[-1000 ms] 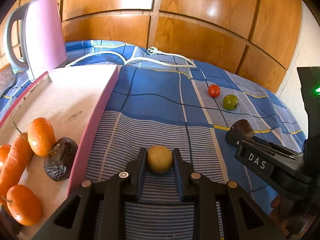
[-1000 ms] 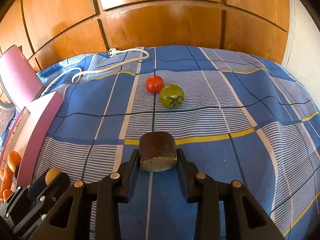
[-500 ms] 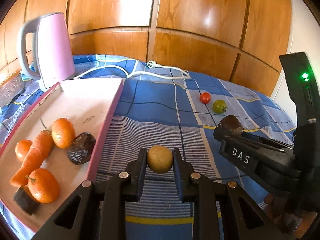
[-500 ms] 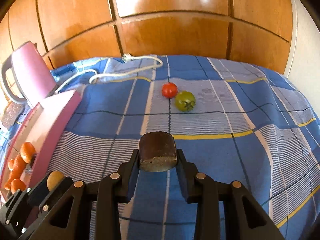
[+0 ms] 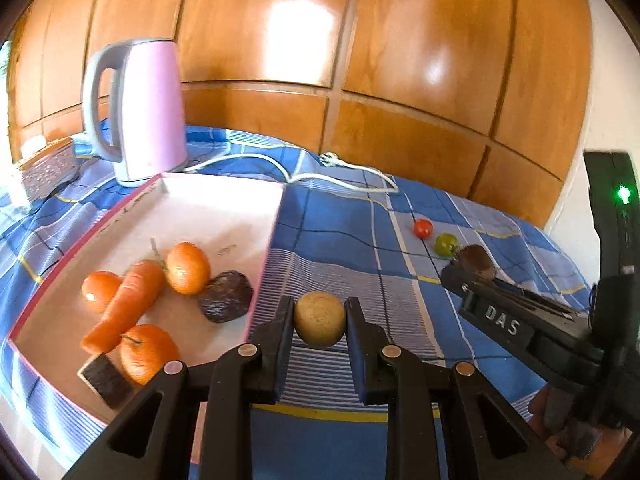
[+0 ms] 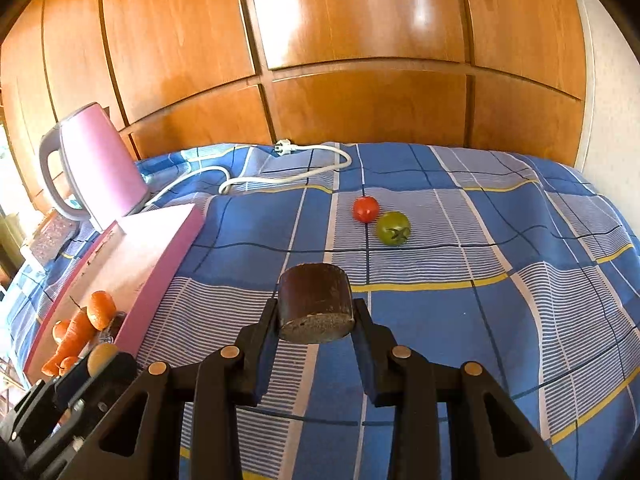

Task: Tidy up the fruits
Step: 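Lift the yellow ball toward the tray with the left tool while the right carries the slice, then lower and open the left tool in the tray while the right releases the slice there, then move the right tool to the green tomato while the left tool heads to the red tomato, then close the right tool on the green tomato while the left tool closes on the red tomato, then lift and carry the red tomato toward the tray with the left tool while the right carries the green tomato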

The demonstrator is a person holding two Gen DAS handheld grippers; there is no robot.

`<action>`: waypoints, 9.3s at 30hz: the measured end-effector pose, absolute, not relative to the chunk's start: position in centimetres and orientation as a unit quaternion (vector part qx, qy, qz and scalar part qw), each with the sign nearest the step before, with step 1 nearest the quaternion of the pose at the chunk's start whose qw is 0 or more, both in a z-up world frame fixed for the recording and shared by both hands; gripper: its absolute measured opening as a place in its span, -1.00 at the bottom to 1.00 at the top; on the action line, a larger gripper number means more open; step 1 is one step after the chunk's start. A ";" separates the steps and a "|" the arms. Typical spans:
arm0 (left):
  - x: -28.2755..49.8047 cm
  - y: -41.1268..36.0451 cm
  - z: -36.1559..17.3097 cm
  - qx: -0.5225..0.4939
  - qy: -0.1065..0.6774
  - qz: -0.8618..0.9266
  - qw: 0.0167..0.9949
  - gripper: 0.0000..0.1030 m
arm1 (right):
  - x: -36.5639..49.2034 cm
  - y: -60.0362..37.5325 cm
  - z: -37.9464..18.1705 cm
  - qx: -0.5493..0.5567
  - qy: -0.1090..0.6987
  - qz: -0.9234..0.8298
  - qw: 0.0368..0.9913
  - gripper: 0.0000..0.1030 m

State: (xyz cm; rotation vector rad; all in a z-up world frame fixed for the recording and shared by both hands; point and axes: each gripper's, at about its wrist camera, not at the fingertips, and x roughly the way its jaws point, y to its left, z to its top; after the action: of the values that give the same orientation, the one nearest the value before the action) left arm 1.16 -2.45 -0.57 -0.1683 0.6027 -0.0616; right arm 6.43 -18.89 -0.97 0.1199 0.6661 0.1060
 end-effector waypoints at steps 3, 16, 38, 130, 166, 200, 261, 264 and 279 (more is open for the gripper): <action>1.0 -1.8 -0.3 -0.092 0.290 -0.024 0.952 -0.51 | 6.2 -18.8 -0.9 0.056 0.324 0.055 0.943 -0.31; 0.7 0.7 0.4 -0.120 0.272 0.007 0.955 -0.51 | 5.4 -16.5 -0.5 0.013 0.306 0.092 0.948 -0.31; 1.7 6.6 -0.5 -0.183 0.293 0.069 0.936 -0.51 | 4.8 -13.5 -0.9 -0.040 0.300 0.143 0.942 -0.31; 1.9 5.4 0.9 -0.128 0.284 0.066 0.948 0.56 | 3.3 -10.2 0.8 -0.059 0.289 0.187 0.937 -0.13; 3.9 -3.9 0.1 0.007 0.297 -0.011 0.955 0.54 | 7.2 -21.2 -1.2 0.081 0.328 0.000 0.941 -0.13; 12.4 -8.6 -2.0 -0.015 0.365 -0.084 0.927 -0.18 | 13.1 -24.7 -2.1 0.137 0.343 -0.002 0.929 -0.13; 23.9 -15.4 -4.4 -0.016 0.429 -0.155 0.890 -0.50 | 15.6 -29.6 -4.6 0.185 0.365 -0.046 0.911 -0.36; 22.2 -13.5 -4.5 -0.032 0.433 -0.139 0.890 -0.50 | 15.5 -29.2 -4.6 0.194 0.367 -0.023 0.909 -0.36; 10.7 -7.4 -4.2 -0.027 0.417 -0.099 0.903 -0.50 | 12.1 -24.3 -4.3 0.159 0.422 0.044 0.891 -0.36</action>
State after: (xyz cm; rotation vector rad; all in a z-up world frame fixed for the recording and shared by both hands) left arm 10.72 -7.44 -4.22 -0.0564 0.8621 -0.2047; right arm 12.08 -24.29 -4.34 0.3299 0.8759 0.0912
